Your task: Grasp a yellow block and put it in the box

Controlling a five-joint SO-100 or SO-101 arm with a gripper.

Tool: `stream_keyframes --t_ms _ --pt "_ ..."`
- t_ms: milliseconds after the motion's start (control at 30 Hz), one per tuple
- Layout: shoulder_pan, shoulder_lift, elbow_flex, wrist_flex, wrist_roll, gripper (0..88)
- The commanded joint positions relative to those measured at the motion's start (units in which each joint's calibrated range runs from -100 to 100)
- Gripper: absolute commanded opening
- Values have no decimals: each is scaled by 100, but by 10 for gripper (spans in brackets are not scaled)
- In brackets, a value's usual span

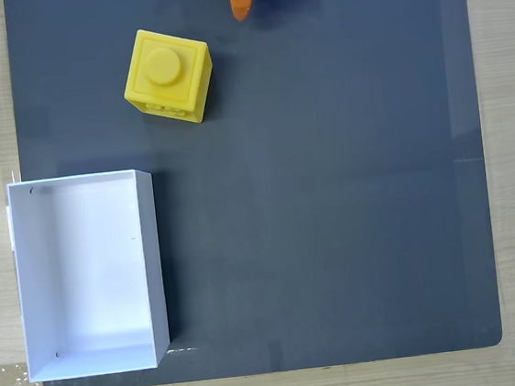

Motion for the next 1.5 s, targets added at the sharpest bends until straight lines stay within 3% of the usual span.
stream_keyframes --t_ms 0,767,1000,1133,1267,1467 --pt "-10 9 26 5 30 11" --pt "-19 322 -92 -83 30 11" --pt "-36 2382 -1485 -2072 -7 14" --pt "-36 3789 -2823 -2500 -12 14" --pt "-36 4975 -4406 -2020 -12 14" --pt "6 6441 -6912 -13 -12 15"
